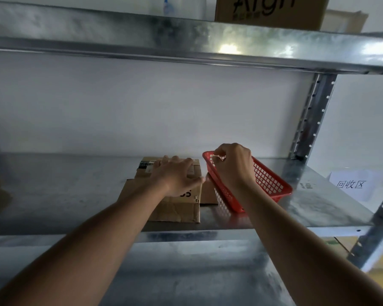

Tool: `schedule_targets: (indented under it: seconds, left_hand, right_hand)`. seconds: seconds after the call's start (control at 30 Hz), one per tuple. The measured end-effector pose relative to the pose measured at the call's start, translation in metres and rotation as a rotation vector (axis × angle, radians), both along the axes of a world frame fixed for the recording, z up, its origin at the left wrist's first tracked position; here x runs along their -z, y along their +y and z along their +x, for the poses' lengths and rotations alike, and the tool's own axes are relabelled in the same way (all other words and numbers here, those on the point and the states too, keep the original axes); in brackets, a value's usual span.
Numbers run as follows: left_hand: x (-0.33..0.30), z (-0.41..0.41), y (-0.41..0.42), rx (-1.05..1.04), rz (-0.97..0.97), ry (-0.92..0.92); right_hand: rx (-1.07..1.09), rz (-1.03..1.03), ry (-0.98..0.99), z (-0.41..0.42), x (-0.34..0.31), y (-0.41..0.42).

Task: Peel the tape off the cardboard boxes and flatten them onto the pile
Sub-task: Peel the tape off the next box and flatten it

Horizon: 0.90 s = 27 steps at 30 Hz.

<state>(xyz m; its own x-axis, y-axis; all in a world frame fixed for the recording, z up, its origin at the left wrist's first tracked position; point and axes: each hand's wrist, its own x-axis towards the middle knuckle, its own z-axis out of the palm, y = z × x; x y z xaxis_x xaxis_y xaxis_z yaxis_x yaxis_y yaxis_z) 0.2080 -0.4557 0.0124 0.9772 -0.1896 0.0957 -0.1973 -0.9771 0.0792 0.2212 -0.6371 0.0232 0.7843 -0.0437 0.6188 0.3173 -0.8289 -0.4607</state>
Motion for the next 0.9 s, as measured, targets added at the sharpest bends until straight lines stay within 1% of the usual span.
schedule_targets:
  seconds: [0.13,0.23,0.53,0.67,0.9]
  left_hand:
    - [0.001,0.002,-0.020,-0.051,-0.010,0.011]
    - [0.002,0.005,-0.026,-0.086,-0.010,0.022]
    - [0.012,0.010,-0.031,-0.130,-0.025,0.016]
    - [0.014,0.008,-0.029,-0.123,-0.039,0.004]
    - [0.010,0.007,-0.035,-0.147,-0.034,0.022]
  right_hand:
    - [0.063,-0.002,0.093,0.013,0.000,-0.024]
    - [0.057,0.013,0.146,0.022,-0.001,-0.037]
    - [-0.012,0.121,0.212,0.043,0.004,-0.051]
    - [-0.014,0.105,0.220,0.047,0.006,-0.055]
    - [-0.010,0.091,0.299,0.052,0.003,-0.062]
